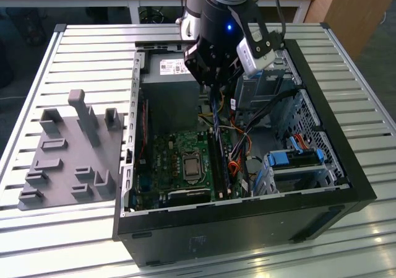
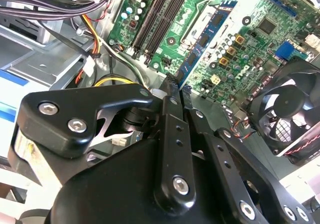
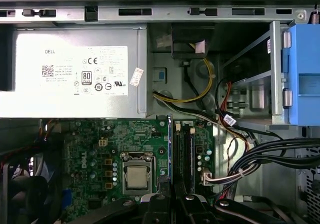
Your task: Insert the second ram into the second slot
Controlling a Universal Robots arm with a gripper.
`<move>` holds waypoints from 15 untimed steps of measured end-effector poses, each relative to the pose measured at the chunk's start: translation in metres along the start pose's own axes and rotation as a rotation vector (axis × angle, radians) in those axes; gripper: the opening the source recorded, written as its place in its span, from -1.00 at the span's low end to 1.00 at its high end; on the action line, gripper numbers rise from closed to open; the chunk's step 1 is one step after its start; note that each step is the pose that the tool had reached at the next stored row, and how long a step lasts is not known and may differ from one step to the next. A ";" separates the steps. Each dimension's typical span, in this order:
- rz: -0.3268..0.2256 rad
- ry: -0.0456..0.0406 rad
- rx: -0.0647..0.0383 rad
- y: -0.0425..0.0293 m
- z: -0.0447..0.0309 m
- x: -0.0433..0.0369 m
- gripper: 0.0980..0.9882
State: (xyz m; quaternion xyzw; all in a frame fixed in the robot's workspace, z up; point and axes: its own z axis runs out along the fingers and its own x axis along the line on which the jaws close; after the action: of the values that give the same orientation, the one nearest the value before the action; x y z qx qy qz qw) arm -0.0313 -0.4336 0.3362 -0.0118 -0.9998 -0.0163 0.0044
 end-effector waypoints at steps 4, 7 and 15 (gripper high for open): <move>0.000 0.0000 0.000 0.0000 0.0010 0.0000 -0.91; 0.000 0.0000 0.000 -0.0001 0.0018 0.0000 -0.91; 0.000 0.0000 0.000 -0.0001 0.0043 0.0000 -0.91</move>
State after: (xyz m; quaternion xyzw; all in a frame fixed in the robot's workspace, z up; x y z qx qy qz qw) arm -0.0313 -0.4336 0.3319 -0.0117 -0.9998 -0.0163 0.0044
